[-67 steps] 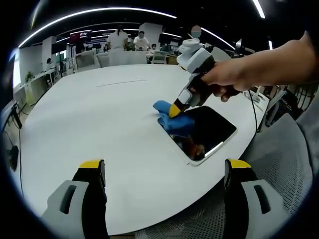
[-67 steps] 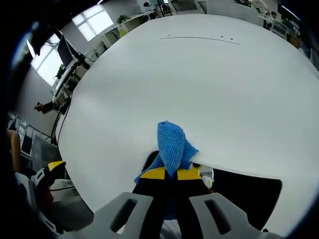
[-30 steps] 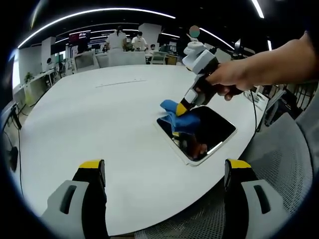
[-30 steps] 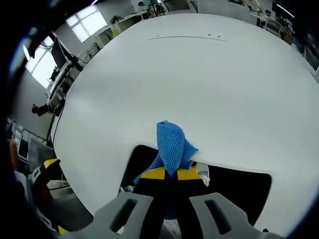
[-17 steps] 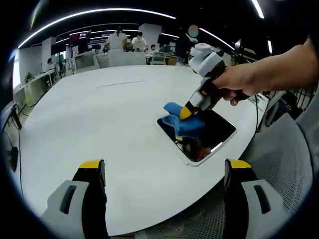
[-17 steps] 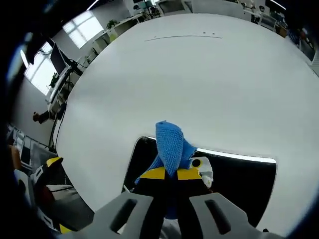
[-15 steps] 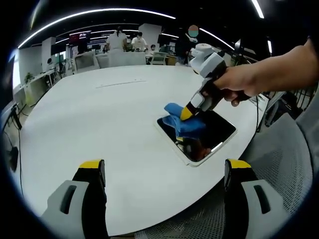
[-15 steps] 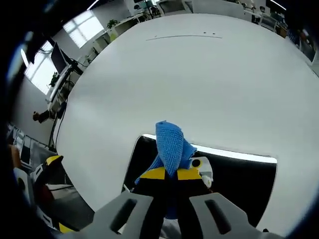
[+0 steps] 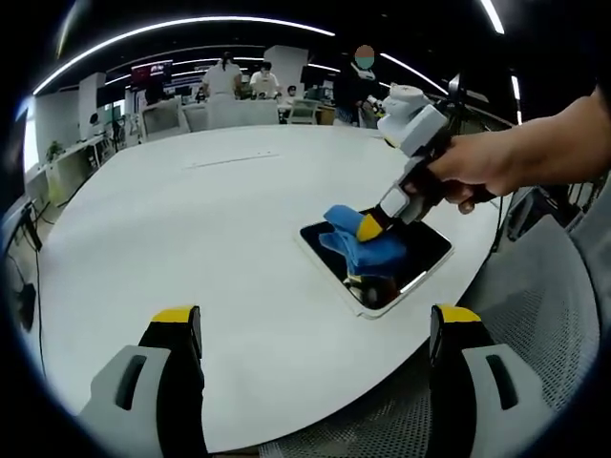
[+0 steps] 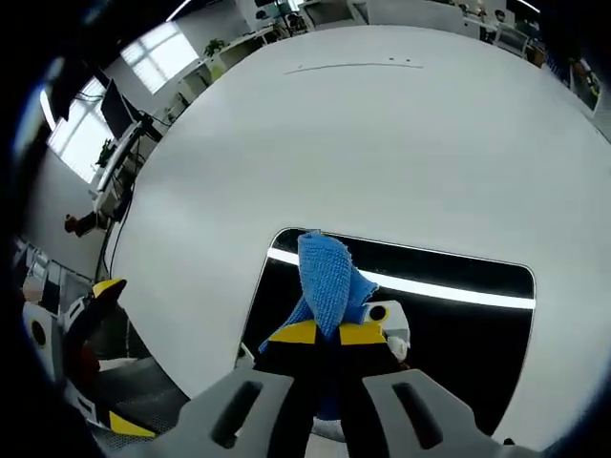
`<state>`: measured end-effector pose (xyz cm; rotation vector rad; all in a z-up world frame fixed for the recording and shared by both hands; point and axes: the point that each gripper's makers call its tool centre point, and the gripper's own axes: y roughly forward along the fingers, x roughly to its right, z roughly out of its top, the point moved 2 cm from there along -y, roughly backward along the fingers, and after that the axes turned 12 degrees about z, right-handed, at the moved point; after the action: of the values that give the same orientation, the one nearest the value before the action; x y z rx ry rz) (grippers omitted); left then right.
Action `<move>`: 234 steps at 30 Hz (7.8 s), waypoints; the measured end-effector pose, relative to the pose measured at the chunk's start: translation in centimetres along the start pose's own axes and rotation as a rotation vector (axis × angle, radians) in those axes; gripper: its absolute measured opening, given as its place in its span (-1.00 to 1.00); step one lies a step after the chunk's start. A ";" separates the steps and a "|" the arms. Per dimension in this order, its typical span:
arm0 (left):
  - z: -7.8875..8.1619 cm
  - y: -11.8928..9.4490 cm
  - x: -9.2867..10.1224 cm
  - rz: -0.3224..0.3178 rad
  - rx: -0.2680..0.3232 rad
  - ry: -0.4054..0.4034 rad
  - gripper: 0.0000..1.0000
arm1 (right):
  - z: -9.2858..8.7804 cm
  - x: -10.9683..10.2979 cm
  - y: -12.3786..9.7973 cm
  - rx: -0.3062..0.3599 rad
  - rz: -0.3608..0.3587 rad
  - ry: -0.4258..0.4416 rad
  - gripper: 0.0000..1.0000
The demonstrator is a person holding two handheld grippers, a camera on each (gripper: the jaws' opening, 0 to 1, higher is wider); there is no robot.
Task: Wipe the mirror surface with the cleaning cloth until all visible marks leave the cleaned area.
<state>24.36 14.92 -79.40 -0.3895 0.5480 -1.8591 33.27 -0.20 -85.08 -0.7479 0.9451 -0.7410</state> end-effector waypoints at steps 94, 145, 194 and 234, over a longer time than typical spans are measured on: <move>0.0 -0.1 -0.1 0.001 0.013 0.011 0.98 | -7.8 -0.4 -3.7 -0.058 0.055 0.006 -1.00; 0.0 -0.1 -0.1 0.000 0.012 0.011 0.98 | -2.6 2.9 -2.6 -0.031 0.008 0.014 -1.00; 0.0 0.0 0.1 -0.008 0.006 0.009 0.98 | 4.2 4.7 -0.5 -0.025 -0.045 -0.028 -1.00; 0.0 0.0 0.0 -0.004 0.008 0.006 0.98 | 3.0 9.2 -3.4 -0.010 -0.090 0.013 -1.00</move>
<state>24.42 14.93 -79.40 -0.3799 0.5436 -1.8659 38.82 -8.84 -85.01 -0.7996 0.9326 -0.8210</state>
